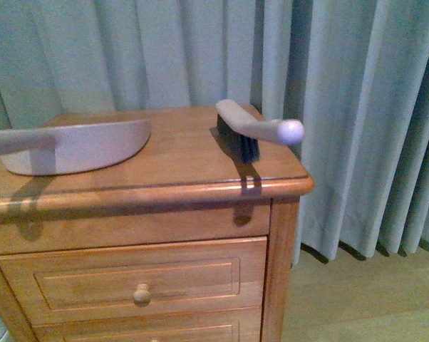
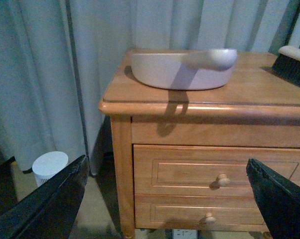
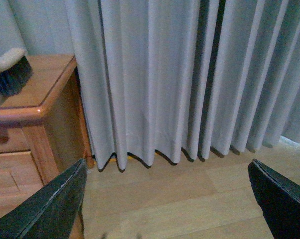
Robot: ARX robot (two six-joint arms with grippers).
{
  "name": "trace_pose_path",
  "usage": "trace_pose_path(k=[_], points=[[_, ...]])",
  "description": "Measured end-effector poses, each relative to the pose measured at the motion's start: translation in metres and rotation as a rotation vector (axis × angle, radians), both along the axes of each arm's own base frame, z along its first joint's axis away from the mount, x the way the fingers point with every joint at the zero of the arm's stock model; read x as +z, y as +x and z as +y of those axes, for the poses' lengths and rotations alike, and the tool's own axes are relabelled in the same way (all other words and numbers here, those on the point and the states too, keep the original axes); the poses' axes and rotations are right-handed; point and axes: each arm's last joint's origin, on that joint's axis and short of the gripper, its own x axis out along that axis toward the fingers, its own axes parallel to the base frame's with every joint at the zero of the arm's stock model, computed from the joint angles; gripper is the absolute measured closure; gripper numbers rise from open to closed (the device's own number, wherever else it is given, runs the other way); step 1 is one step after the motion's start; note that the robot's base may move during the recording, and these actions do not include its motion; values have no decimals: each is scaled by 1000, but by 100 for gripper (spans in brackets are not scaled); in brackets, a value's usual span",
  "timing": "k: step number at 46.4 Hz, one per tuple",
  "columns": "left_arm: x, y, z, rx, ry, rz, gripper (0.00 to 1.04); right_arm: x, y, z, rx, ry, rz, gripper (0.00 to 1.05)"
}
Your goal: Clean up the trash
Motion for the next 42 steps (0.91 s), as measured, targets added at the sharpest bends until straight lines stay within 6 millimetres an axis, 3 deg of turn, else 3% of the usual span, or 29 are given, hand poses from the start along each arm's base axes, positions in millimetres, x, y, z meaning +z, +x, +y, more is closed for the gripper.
trace_pose_path(k=[12, 16, 21, 27, 29, 36, 42], points=[[0, 0, 0, 3, -4, 2, 8, 0, 0, 0, 0, 0, 0, 7], [8, 8, 5, 98, -158, 181, 8, 0, 0, 0, -1, 0, 0, 7], [62, 44, 5, 87, -139, 241, 8, 0, 0, 0, 0, 0, 0, 7], [100, 83, -9, 19, -26, 353, 8, 0, 0, 0, 0, 0, 0, 7], [114, 106, -20, -21, 9, 432, 8, 0, 0, 0, 0, 0, 0, 7], [134, 166, -51, -40, 75, 567, 8, 0, 0, 0, 0, 0, 0, 7], [114, 207, -69, -7, 110, 651, 8, 0, 0, 0, 0, 0, 0, 7]])
